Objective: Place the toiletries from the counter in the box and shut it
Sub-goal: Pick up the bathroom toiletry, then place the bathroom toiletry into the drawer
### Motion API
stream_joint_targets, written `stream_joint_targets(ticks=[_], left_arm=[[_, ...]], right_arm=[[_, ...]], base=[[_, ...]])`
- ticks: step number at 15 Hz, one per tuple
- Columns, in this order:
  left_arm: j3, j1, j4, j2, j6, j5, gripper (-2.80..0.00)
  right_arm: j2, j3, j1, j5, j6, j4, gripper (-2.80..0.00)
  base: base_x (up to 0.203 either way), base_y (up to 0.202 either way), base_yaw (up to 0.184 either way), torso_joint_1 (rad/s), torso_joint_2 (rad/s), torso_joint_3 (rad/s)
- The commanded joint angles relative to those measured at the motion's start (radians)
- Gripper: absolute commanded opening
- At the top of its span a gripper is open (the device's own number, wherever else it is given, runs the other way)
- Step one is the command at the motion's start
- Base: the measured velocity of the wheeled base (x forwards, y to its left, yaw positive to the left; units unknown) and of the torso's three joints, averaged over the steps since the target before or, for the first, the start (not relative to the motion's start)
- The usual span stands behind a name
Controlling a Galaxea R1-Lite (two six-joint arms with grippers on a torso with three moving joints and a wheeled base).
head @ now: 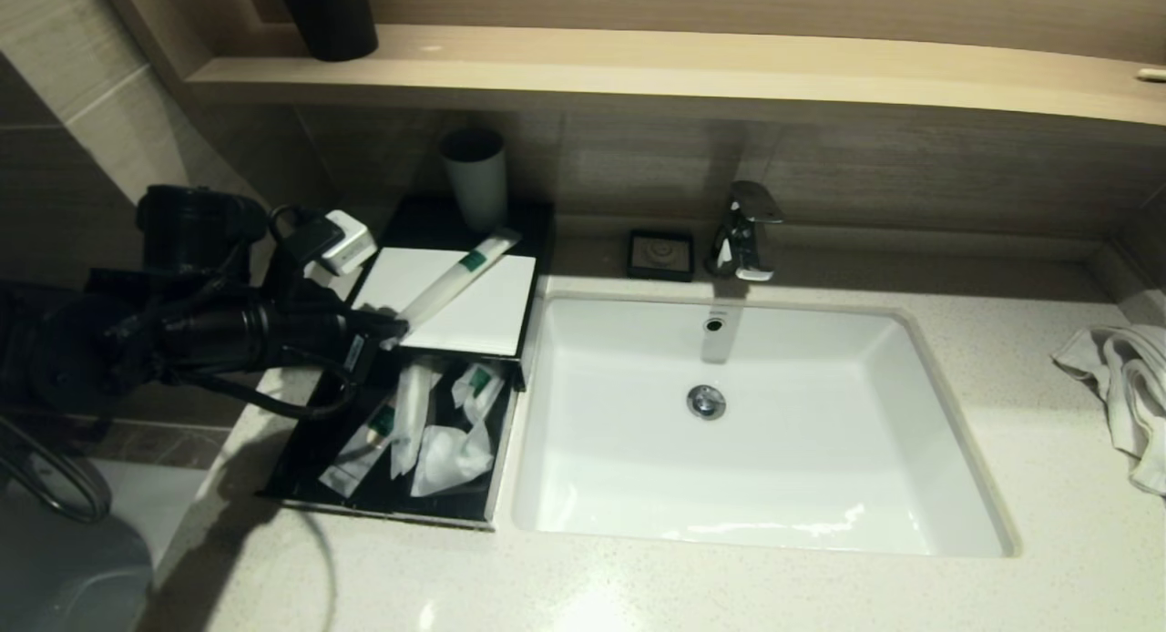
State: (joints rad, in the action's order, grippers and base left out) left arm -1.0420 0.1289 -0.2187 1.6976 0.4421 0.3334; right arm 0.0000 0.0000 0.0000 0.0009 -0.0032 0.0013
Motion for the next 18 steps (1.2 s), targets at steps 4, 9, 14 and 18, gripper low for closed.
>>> stream_joint_targets(ticks=[4,9,14,18], left_arm=[[-0.005,-0.002,-0.001,-0.057,-0.028,0.000,-2.80],[0.011,-0.005,0.039,-0.147,-0.060,-0.012,-2.80],[0.030,-0.008,0.197,-0.279,-0.153,-0.107,-2.80],[0.037,-0.006,0.349,-0.397,-0.279,-0.226,-2.80]], right_arm=[[0.000,0.000,0.000,0.001,-0.001,-0.001,-2.80],[0.000,0.000,0.000,0.001,0.000,0.000,-2.80],[0.000,0.000,0.000,0.001,-0.001,-0.001,-2.80],[0.000,0.000,0.000,0.001,0.000,0.000,-2.80]], base=[[0.000,0.000,0.000,0.000,0.00,0.000],[0.000,0.000,0.000,0.000,0.00,0.000],[0.000,0.000,0.000,0.000,0.00,0.000],[0.000,0.000,0.000,0.000,0.00,0.000]])
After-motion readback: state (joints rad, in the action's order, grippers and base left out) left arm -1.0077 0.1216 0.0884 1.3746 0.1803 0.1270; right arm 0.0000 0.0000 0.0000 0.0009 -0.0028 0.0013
